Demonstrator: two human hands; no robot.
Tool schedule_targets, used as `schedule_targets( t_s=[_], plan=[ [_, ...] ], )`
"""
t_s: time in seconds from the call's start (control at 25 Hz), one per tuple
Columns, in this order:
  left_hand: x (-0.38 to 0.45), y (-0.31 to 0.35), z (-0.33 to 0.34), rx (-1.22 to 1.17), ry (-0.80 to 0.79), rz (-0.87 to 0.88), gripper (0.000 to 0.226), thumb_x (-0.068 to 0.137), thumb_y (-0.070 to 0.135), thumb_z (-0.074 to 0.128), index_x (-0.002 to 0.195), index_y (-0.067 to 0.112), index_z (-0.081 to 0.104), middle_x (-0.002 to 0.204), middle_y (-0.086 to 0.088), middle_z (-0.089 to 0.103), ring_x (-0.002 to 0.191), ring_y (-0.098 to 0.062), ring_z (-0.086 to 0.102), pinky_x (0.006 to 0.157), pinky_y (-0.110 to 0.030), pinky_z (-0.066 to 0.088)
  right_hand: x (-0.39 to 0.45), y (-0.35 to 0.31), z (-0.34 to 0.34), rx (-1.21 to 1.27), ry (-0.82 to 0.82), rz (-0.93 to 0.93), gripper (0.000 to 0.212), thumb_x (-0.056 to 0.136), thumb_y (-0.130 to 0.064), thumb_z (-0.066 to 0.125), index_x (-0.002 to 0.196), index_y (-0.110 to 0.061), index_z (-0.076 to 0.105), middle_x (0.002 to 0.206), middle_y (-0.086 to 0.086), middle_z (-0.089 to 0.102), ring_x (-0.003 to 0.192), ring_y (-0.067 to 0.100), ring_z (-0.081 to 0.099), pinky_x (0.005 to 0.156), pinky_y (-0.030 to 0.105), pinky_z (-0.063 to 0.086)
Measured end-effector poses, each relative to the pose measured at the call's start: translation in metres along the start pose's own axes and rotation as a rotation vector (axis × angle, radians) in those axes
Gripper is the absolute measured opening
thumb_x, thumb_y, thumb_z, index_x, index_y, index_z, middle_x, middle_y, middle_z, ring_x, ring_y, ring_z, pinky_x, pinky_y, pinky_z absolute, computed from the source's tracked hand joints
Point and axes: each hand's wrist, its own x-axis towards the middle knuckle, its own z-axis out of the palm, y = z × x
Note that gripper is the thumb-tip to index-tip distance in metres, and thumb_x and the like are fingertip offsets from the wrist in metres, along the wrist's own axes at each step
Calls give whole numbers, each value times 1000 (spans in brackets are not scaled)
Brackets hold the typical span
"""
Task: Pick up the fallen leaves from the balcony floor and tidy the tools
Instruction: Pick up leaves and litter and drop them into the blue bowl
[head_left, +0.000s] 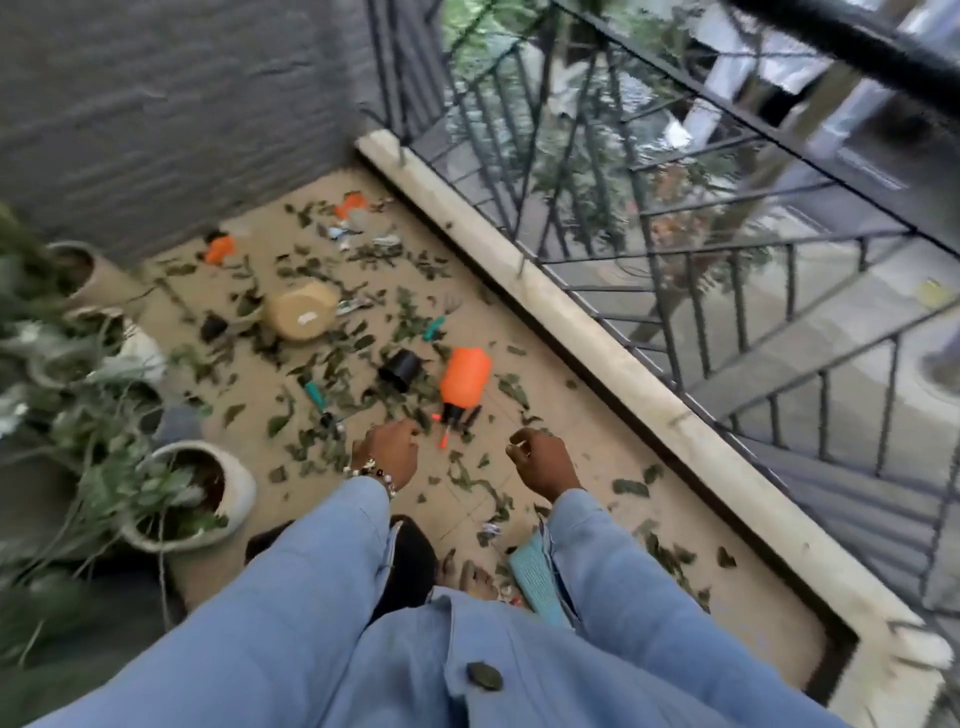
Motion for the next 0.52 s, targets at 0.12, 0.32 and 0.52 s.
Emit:
schedule_targets(
  t_s=[0.12, 0.32, 0.52],
  plan=[
    [-8, -40, -8, -70, 17, -150, 30, 95, 18, 47, 122, 20, 59, 120, -7, 64, 110, -30, 59, 88, -38, 50, 27, -42, 13, -87, -89, -135, 29, 97, -22, 50, 115, -3, 62, 112, 17, 65, 104, 34, 59, 81, 34, 45],
    [10, -112, -27, -145, 71, -309, 33, 94, 20, 48, 125, 23, 58, 124, -8, 63, 112, -31, 58, 92, -38, 48, 80, -124, 52, -253, -259, -333, 30, 97, -20, 50, 116, 0, 60, 110, 22, 65, 101, 38, 59, 73, 33, 40],
    [56, -198, -70, -129, 37, -411, 31, 95, 24, 48, 125, 23, 54, 128, -4, 57, 120, -29, 51, 96, -40, 43, 153, -224, 102, -371, -368, -430, 32, 96, -24, 49, 119, -5, 58, 117, 20, 63, 109, 37, 58, 81, 35, 45]
  ],
)
